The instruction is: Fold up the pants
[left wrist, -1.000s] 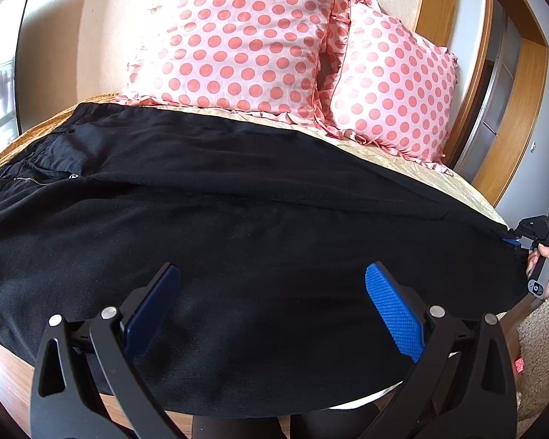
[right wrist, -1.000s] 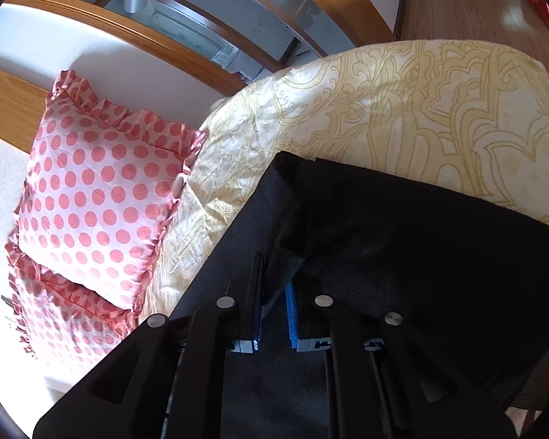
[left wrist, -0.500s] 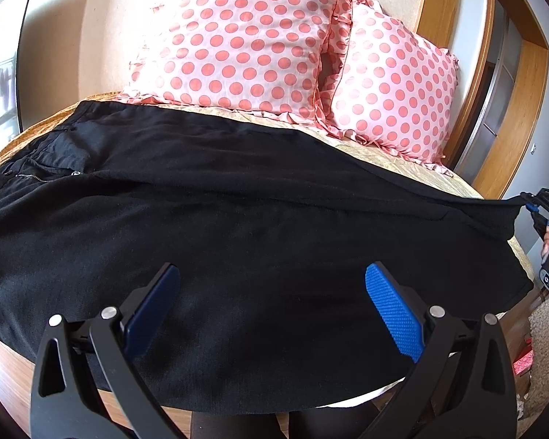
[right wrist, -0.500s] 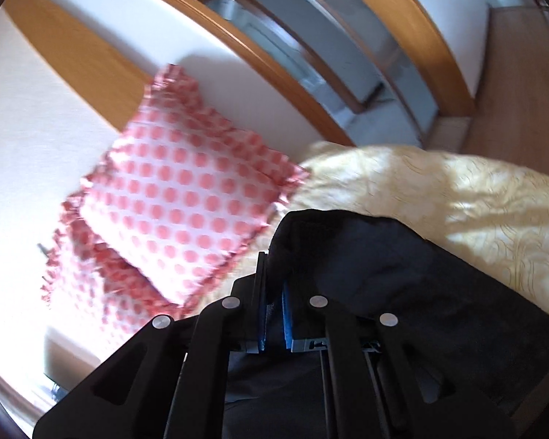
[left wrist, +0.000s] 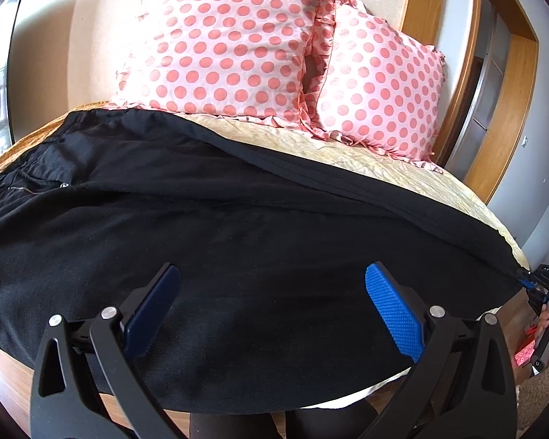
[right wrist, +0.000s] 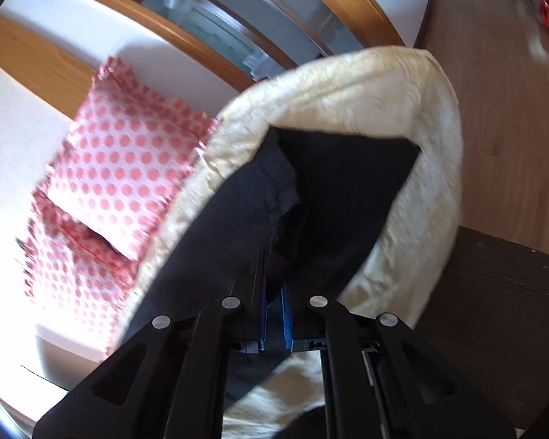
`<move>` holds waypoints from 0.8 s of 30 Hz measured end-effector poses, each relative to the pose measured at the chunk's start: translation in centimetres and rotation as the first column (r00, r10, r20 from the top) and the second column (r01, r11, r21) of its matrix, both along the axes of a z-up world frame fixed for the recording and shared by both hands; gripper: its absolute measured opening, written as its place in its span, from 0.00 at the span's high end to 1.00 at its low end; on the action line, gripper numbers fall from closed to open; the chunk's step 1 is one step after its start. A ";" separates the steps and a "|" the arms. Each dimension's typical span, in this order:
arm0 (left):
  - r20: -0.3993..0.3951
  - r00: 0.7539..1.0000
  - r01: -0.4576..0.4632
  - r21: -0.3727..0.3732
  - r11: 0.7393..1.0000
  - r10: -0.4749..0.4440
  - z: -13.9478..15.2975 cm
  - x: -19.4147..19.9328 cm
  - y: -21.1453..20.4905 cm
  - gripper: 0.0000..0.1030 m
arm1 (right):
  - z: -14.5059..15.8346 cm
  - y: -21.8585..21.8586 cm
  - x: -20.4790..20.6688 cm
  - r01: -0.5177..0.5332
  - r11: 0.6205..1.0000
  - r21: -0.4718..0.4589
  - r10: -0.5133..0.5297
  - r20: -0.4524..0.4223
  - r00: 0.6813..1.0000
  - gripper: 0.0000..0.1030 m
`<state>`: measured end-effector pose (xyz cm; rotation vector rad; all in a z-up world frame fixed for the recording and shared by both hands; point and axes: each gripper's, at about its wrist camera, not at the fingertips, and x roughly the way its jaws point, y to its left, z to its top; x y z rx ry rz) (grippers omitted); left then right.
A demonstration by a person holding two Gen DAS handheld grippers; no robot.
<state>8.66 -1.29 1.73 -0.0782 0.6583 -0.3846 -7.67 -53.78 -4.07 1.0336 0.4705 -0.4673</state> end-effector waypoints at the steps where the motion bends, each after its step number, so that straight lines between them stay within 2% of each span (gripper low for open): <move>1: 0.005 1.000 -0.003 0.006 1.000 0.003 0.1 -0.1 0.1 0.02 | 0.1 0.1 -0.1 0.002 1.000 0.005 -0.002 -0.006 1.000 0.90; 2: 0.014 1.000 -0.012 0.015 1.000 0.011 0.2 -0.2 0.3 0.02 | 0.5 0.2 -0.2 0.008 1.000 0.014 -0.008 -0.020 1.000 0.88; 3: 0.024 0.999 -0.023 0.021 1.000 0.023 0.4 -0.2 0.6 0.02 | 0.7 0.3 -0.4 0.007 1.000 0.015 -0.007 -0.027 1.000 0.82; 4: 0.033 0.999 -0.037 0.022 0.999 0.037 0.5 -0.1 1.0 0.02 | 1.2 0.4 -0.6 0.015 1.000 0.001 -0.015 -0.043 0.999 0.62; 5: 0.039 0.998 -0.052 0.022 0.998 0.051 0.7 -0.1 1.4 0.02 | 1.7 0.7 -1.1 0.041 0.999 -0.028 -0.043 -0.069 0.997 0.47; 6: 0.046 0.996 -0.072 0.019 0.997 0.071 1.0 0.1 2.0 0.02 | 2.5 1.2 -1.8 0.083 0.994 -0.076 -0.089 -0.067 0.994 0.27; 8: 0.050 0.992 -0.118 0.011 0.993 0.118 1.4 0.7 3.3 0.02 | 4.4 2.5 -2.7 0.124 0.978 -0.167 -0.131 -0.031 0.991 0.29; 10: 0.045 0.988 -0.147 -0.004 0.989 0.147 1.8 1.2 4.5 0.02 | 5.9 3.7 -2.6 0.095 0.977 -0.192 -0.090 0.037 0.995 0.37; 11: 0.042 0.986 -0.161 -0.011 0.987 0.161 1.9 1.6 4.9 0.02 | 6.2 4.4 -1.9 0.033 0.985 -0.168 -0.020 0.075 0.997 0.38; 13: 0.035 0.982 -0.187 -0.021 0.982 0.187 2.0 2.2 5.7 0.02 | 5.7 6.2 1.4 -0.154 0.987 -0.047 0.160 0.146 0.976 0.47; 14: 0.033 0.980 -0.193 -0.024 0.981 0.194 2.1 2.4 6.0 0.02 | 4.9 7.4 3.7 -0.248 0.968 0.042 0.237 0.178 0.955 0.50; 16: 0.037 0.977 -0.208 -0.024 0.978 0.209 2.2 2.6 6.3 0.02 | 3.2 9.6 7.6 -0.367 0.916 0.163 0.332 0.206 0.921 0.51; 19: 0.061 0.971 -0.232 -0.002 0.973 0.231 2.5 2.7 6.5 0.02 | 1.4 12.6 12.1 -0.427 0.867 0.256 0.388 0.190 0.902 0.51; 22: 0.091 0.962 -0.264 0.042 0.964 0.259 2.7 2.7 7.1 0.02 | 0.6 14.5 15.0 -0.423 0.861 0.284 0.401 0.135 0.906 0.51; 24: 0.094 0.958 -0.277 0.052 0.959 0.272 2.8 2.9 7.7 0.02 | 0.2 15.2 15.5 -0.397 0.869 0.294 0.387 0.094 0.917 0.51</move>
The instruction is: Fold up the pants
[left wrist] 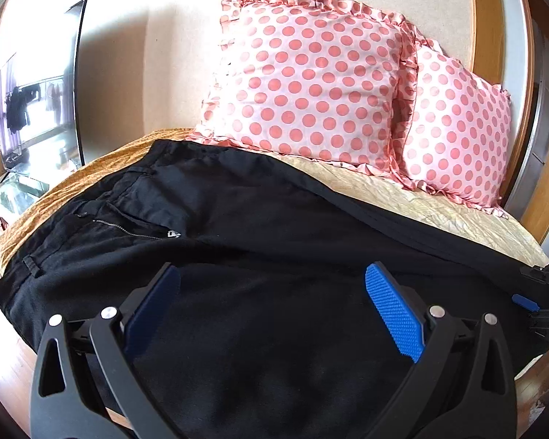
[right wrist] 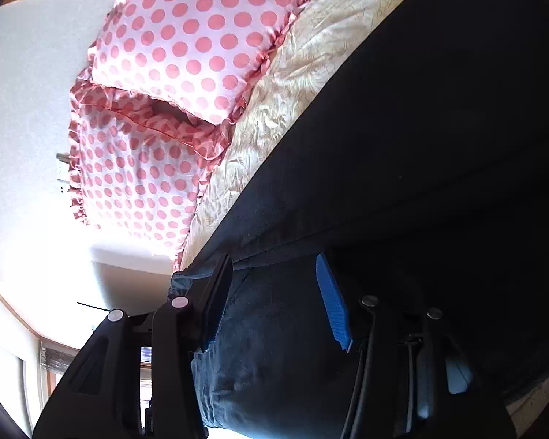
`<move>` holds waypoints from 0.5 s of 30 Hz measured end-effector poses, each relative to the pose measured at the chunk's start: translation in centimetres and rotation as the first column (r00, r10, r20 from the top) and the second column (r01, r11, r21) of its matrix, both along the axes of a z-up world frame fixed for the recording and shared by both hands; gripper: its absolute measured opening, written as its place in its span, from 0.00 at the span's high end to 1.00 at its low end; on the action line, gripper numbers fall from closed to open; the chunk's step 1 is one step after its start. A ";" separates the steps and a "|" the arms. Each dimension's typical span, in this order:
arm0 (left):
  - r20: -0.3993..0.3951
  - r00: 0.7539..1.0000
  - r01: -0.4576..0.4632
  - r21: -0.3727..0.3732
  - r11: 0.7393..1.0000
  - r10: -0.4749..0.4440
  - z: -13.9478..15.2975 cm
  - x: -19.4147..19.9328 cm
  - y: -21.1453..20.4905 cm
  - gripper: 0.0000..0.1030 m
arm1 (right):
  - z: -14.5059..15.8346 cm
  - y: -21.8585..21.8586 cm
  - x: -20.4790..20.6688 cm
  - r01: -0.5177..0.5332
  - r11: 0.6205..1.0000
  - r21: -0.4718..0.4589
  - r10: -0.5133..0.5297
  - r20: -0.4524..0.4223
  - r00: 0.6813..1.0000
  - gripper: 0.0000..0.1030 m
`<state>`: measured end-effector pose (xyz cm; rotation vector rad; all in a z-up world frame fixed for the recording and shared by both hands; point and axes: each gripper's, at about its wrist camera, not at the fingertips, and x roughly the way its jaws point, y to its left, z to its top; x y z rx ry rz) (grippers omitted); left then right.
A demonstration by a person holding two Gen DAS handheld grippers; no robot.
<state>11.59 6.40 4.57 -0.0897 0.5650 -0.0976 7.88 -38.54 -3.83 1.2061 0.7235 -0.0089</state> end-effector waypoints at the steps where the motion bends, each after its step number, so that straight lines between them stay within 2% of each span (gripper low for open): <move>1: -0.001 1.000 -0.008 0.001 1.000 0.008 0.0 0.2 0.4 0.02 | 0.1 0.2 0.0 0.014 1.000 -0.010 -0.014 -0.006 1.000 0.51; 6: -0.016 0.999 -0.033 -0.011 0.999 0.033 -0.2 1.3 1.5 0.02 | -0.3 0.6 -0.1 0.106 0.994 0.003 -0.106 -0.034 0.994 0.51; 8: -0.024 0.999 -0.034 -0.021 0.999 0.034 -0.3 1.8 1.7 0.02 | -0.1 1.0 -0.3 0.134 0.991 -0.019 -0.135 -0.041 0.990 0.51; 12: -0.041 0.999 -0.025 -0.035 0.999 0.024 -0.5 2.5 1.6 0.02 | -0.1 0.7 1.0 0.195 0.981 -0.005 -0.195 -0.050 0.980 0.51; 15: -0.056 0.998 -0.007 -0.046 0.999 0.004 -0.5 3.1 1.6 0.02 | 0.1 0.5 1.9 0.216 0.975 -0.043 -0.217 -0.031 0.976 0.51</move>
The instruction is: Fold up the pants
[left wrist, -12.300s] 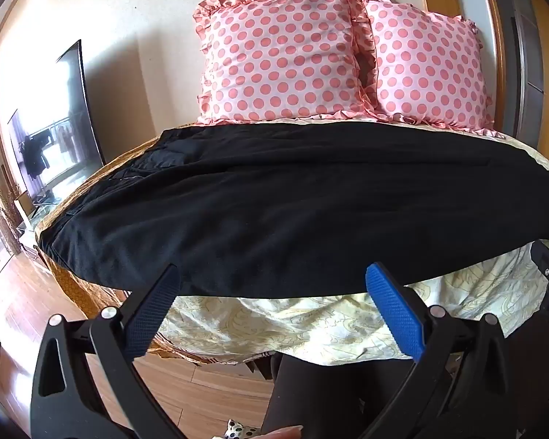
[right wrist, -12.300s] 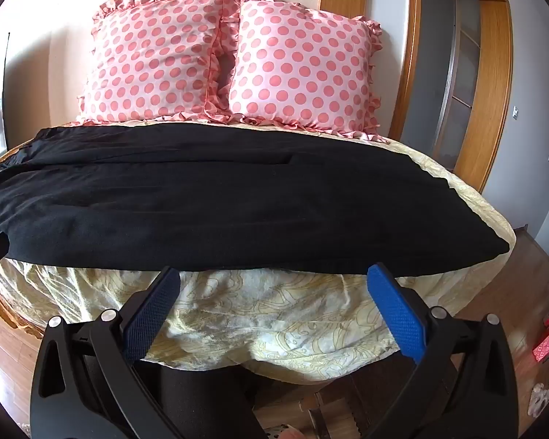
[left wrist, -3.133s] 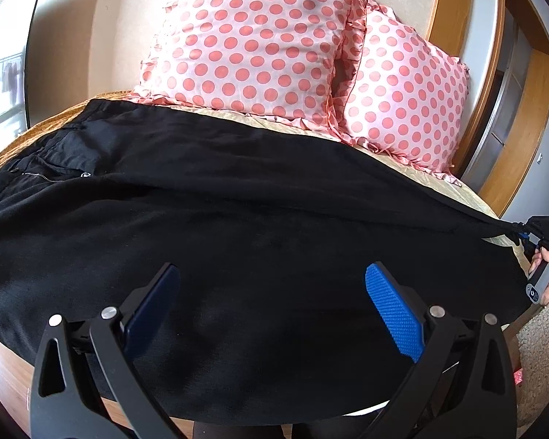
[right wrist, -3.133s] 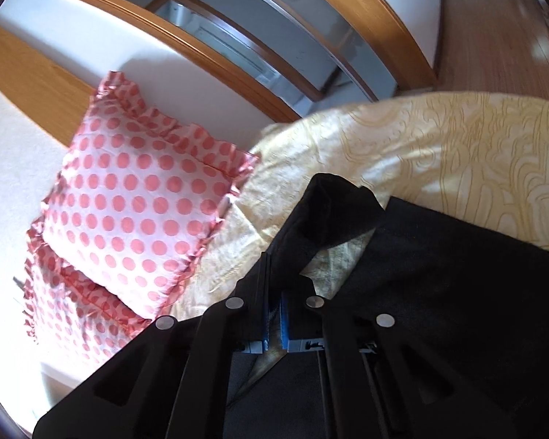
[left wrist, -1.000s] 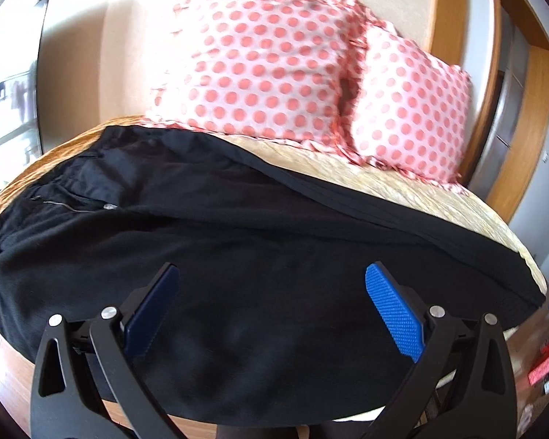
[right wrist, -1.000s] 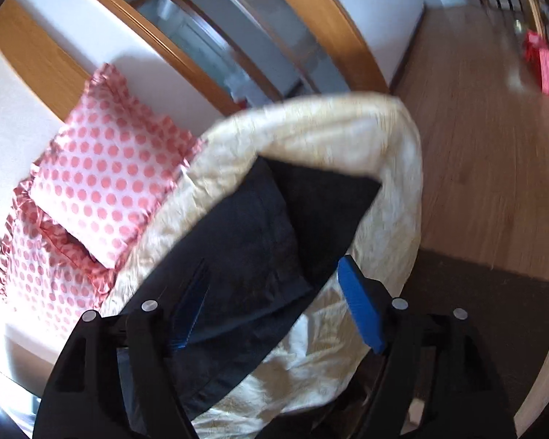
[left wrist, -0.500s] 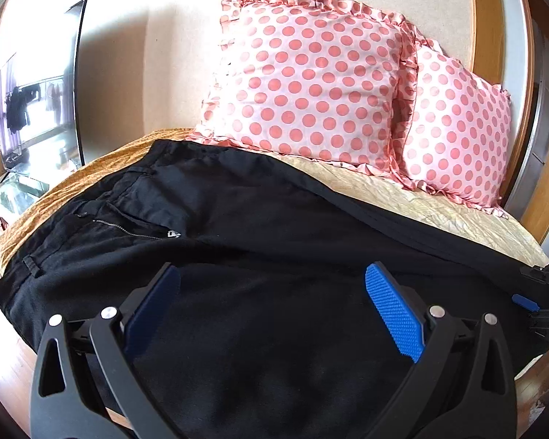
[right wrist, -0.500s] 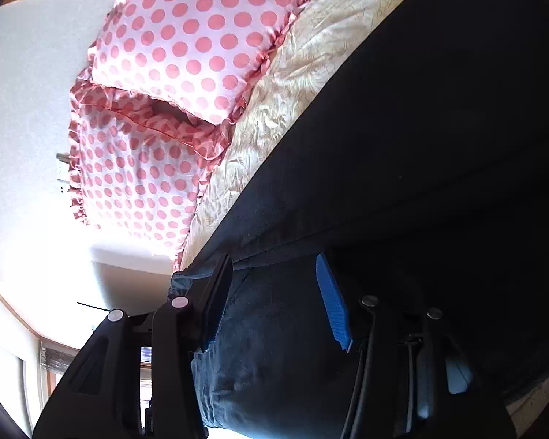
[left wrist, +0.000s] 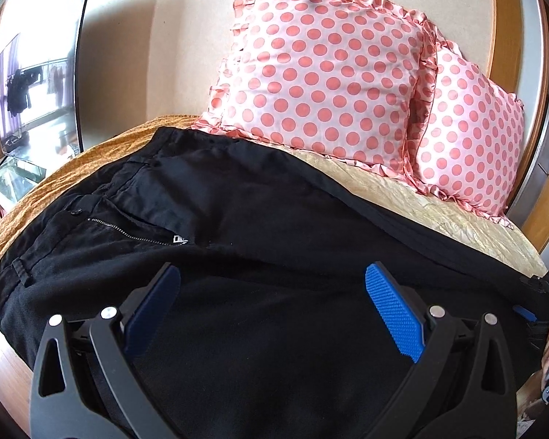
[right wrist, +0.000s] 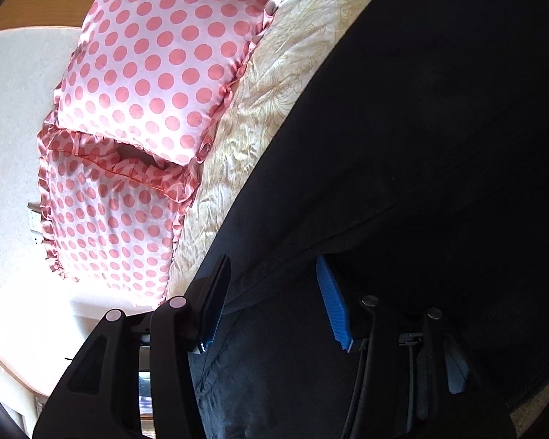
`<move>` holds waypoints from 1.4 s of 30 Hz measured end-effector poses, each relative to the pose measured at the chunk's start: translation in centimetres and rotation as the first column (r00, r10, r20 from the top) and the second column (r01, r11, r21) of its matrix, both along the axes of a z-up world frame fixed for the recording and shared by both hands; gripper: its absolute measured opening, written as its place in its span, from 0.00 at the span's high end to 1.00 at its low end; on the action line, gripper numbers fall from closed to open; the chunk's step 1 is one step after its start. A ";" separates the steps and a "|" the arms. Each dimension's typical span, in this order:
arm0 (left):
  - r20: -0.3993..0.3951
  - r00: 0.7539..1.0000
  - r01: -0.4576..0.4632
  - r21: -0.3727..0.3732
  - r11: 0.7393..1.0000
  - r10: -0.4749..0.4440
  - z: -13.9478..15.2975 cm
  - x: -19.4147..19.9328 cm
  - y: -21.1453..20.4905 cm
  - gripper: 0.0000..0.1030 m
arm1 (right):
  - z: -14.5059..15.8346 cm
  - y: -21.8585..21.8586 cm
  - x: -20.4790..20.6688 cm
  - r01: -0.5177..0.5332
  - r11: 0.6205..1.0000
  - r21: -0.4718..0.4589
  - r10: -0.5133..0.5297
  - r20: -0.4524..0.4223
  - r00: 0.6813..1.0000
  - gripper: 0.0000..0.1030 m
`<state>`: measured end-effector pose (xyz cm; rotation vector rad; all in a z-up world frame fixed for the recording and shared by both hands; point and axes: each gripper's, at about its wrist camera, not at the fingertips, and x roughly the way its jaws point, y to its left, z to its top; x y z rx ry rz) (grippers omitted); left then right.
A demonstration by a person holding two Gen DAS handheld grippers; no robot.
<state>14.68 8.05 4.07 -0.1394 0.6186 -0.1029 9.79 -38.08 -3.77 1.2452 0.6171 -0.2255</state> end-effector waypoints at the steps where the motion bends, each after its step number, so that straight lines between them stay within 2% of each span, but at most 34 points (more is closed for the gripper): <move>1: -0.004 1.000 0.007 -0.004 1.000 -0.007 0.1 0.3 0.1 0.02 | 0.0 -0.1 0.1 0.004 1.000 -0.016 -0.004 0.006 1.000 0.54; 3: -0.016 1.000 0.015 -0.018 1.000 -0.016 0.4 1.0 0.3 0.02 | 0.0 -0.3 0.4 0.005 0.999 -0.040 -0.004 0.021 1.000 0.67; 4: -0.020 1.000 0.015 -0.027 1.000 -0.015 0.6 1.4 0.5 0.02 | -0.1 -0.6 0.3 0.006 0.999 -0.047 -0.005 0.030 1.000 0.82; 5: -0.025 1.000 0.014 -0.031 0.999 -0.015 0.8 1.8 0.6 0.02 | -0.3 -0.8 0.2 0.006 0.999 -0.046 -0.004 0.039 0.999 0.93; 8: -0.073 0.997 0.021 -0.058 0.998 -0.025 1.2 4.3 1.0 0.02 | -1.0 -1.4 0.2 -0.017 0.999 -0.031 0.018 0.065 0.998 0.97; 10: -0.124 0.992 0.012 -0.071 0.997 -0.021 1.4 6.8 1.3 0.02 | -0.8 -1.1 -0.2 -0.039 0.998 -0.058 0.044 0.092 0.995 0.97; 14: -0.176 0.984 -0.018 -0.024 1.000 0.014 1.9 11.7 1.1 0.02 | 0.3 -0.9 -1.9 -0.080 0.993 -0.084 0.093 0.156 0.983 0.98; 16: -0.182 0.983 -0.038 0.005 0.999 0.039 2.2 13.9 0.9 0.02 | 0.3 -0.9 -2.7 -0.092 0.993 -0.078 0.104 0.167 0.981 0.98; 19: -0.233 0.970 -0.067 0.006 0.998 0.066 2.0 17.3 0.6 0.04 | 0.3 -0.9 -3.3 -0.106 0.991 -0.083 0.119 0.166 0.979 0.98; 23: -0.334 0.936 -0.120 -0.004 0.993 0.111 0.8 21.8 0.5 0.18 | 0.3 -0.8 -3.1 -0.120 0.988 -0.094 0.134 0.166 0.977 0.98; 25: -0.404 0.905 -0.155 -0.030 0.987 0.130 -0.3 24.0 0.8 0.27 | 0.2 -1.0 -3.0 -0.127 0.987 -0.096 0.142 0.167 0.976 0.98; 27: -0.446 0.884 -0.179 -0.045 0.983 0.141 -1.2 25.4 1.0 0.28 | 0.1 -1.1 -2.8 -0.134 0.986 -0.098 0.149 0.167 0.975 0.98; 30: -0.465 0.864 -0.237 -0.042 0.971 0.191 -1.9 27.1 1.4 0.35 | 0.2 -1.2 -2.5 -0.142 0.983 -0.113 0.159 0.165 0.973 0.98; 33: -0.480 0.840 -0.300 -0.026 0.954 0.251 -2.4 28.6 2.2 0.47 | 0.1 -1.2 -2.4 -0.149 0.980 -0.129 0.169 0.160 0.973 0.98; 34: -0.488 0.832 -0.316 -0.029 0.948 0.263 -2.7 28.9 2.5 0.54 | 0.0 -1.2 -2.3 -0.151 0.980 -0.130 0.171 0.159 0.973 0.98; 35: -0.494 0.825 -0.334 -0.036 0.942 0.273 -2.9 29.1 2.8 0.66 | 0.0 -1.2 -2.2 -0.152 0.980 -0.130 0.172 0.158 0.972 0.98; 37: -0.491 0.822 -0.365 -0.066 0.929 0.288 -2.9 29.1 3.7 0.81 | -0.1 -1.3 -2.1 -0.156 0.979 -0.134 0.177 0.160 0.971 0.98; 38: -0.489 0.825 -0.373 -0.093 0.923 0.284 -2.9 28.8 4.1 0.85 | 0.0 -1.3 -2.1 -0.157 0.978 -0.136 0.178 0.161 0.971 0.98; 42: -0.435 0.858 -0.366 -0.140 0.920 0.275 -1.3 26.2 4.8 0.89 | 0.2 -1.5 -2.1 -0.158 0.976 -0.148 0.183 0.172 0.968 0.98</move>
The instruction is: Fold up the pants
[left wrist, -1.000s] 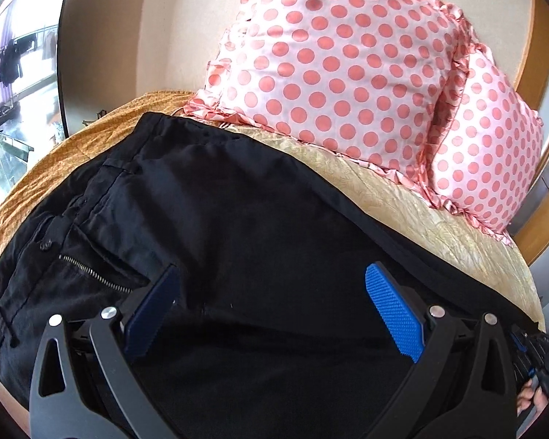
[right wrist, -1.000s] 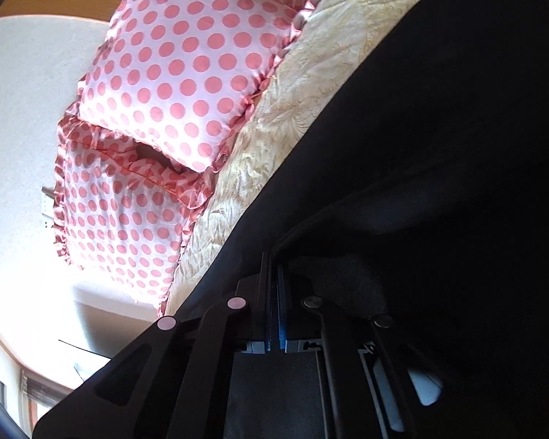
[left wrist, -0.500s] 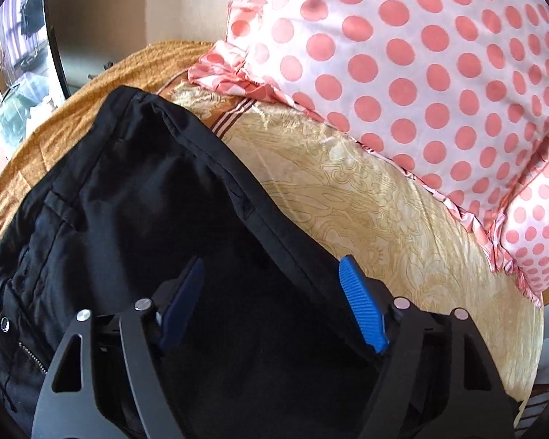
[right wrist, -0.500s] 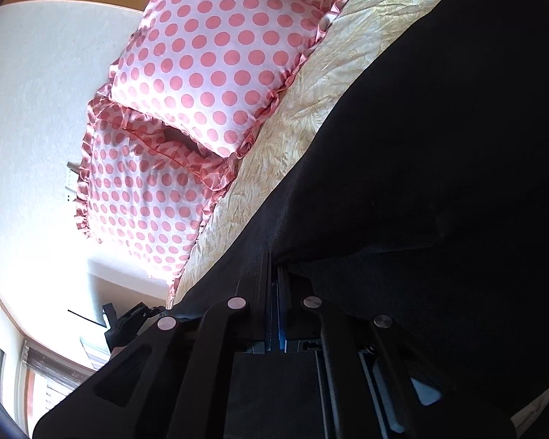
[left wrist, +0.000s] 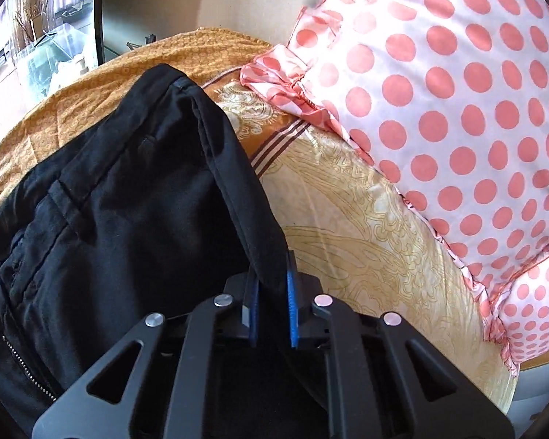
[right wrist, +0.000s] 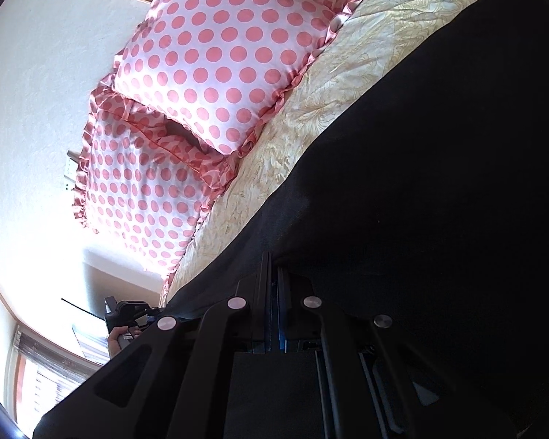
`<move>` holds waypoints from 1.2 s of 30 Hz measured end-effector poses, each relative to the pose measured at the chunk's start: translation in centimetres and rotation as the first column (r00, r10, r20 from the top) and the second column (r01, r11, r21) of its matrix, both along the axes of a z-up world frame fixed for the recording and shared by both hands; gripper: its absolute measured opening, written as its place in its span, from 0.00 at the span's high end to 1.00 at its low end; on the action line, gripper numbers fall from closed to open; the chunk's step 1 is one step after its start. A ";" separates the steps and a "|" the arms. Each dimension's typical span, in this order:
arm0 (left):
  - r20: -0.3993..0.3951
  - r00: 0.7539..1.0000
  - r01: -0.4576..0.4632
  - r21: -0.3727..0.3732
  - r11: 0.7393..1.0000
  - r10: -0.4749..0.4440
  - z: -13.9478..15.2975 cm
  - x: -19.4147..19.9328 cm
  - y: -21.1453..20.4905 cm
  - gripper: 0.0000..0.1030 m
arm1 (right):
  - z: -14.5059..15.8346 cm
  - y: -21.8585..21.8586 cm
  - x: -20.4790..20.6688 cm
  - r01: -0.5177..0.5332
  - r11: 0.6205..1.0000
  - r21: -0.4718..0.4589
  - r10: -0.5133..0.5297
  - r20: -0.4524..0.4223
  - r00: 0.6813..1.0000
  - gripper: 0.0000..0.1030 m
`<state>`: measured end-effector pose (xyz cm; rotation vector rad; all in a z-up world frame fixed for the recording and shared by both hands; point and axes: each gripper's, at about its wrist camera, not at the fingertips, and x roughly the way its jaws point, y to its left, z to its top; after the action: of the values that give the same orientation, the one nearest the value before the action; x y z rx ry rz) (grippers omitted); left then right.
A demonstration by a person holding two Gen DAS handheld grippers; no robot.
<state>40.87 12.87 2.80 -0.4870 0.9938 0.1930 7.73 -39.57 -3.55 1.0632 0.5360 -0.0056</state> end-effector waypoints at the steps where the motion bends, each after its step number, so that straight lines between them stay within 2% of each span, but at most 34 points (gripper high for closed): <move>1: 0.032 0.999 0.007 -0.005 1.000 -0.007 0.9 -1.2 0.2 0.90 | 0.1 -0.1 -0.1 -0.001 1.000 -0.002 0.001 0.008 1.000 0.98; 5: 0.155 0.987 0.049 -0.034 0.998 -0.044 4.3 -6.5 1.2 0.90 | 1.0 -0.5 -0.7 0.007 1.000 -0.025 -0.006 0.038 0.999 0.98; 9: 0.288 0.955 0.083 -0.043 0.996 -0.068 7.4 -14.4 2.5 0.90 | 2.1 -1.3 -1.9 0.024 0.999 -0.044 -0.021 0.074 0.997 0.98; 14: 0.392 0.918 0.085 -0.033 0.996 -0.065 8.2 -23.5 4.0 0.90 | 3.0 -1.6 -3.4 0.031 0.998 -0.060 -0.025 0.101 0.995 0.98; 17: 0.418 0.908 0.057 -0.050 0.997 -0.031 6.8 -28.6 5.1 0.90 | 3.4 -1.5 -4.3 0.027 0.997 -0.074 -0.019 0.110 0.994 0.98; 21: 0.404 0.915 0.014 -0.098 0.995 0.027 3.5 -33.2 5.9 0.90 | 3.3 -1.0 -5.3 0.009 0.996 -0.088 -0.001 0.099 0.995 0.98; 24: 0.374 0.923 -0.031 -0.152 0.988 0.087 0.3 -35.5 6.7 0.90 | 2.7 -0.7 -5.8 -0.007 0.996 -0.090 0.014 0.081 0.997 0.98; 27: 0.329 0.939 -0.061 -0.128 0.990 0.100 -2.4 -36.1 7.1 0.89 | 2.1 -0.5 -6.0 -0.016 0.996 -0.091 0.021 0.060 0.998 0.98; 28: 0.312 0.945 -0.065 -0.127 0.990 0.102 -3.2 -36.1 7.3 0.87 | 2.0 -0.5 -6.0 -0.015 0.996 -0.090 0.020 0.055 0.998 0.98; 30: 0.289 0.951 -0.078 -0.117 0.990 0.109 -4.3 -36.0 7.5 0.78 | 2.0 -0.4 -6.3 -0.015 0.995 -0.096 0.020 0.054 0.998 0.98; 31: 0.288 0.950 -0.093 -0.115 0.989 0.123 -4.5 -36.1 7.7 0.70 | 2.1 -0.4 -6.4 -0.014 0.995 -0.102 0.020 0.054 0.998 0.98; 32: 0.294 0.945 -0.115 -0.114 0.987 0.144 -4.5 -36.2 8.3 0.57 | 2.2 -0.4 -6.6 -0.014 0.994 -0.106 0.020 0.055 0.998 0.98; 35: 0.309 0.927 -0.178 -0.141 0.974 0.215 -4.4 -36.4 10.6 0.40 | 2.2 -0.4 -6.8 -0.014 0.994 -0.105 0.019 0.051 0.999 0.98; 36: 0.303 0.925 -0.187 -0.165 0.968 0.230 -4.4 -36.3 11.5 0.39 | 2.2 -0.4 -6.9 -0.013 0.994 -0.106 0.018 0.048 0.999 0.98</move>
<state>4.55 24.39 -1.58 -0.7240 0.6369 0.2318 0.80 -39.98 -1.35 0.9534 0.4945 0.0058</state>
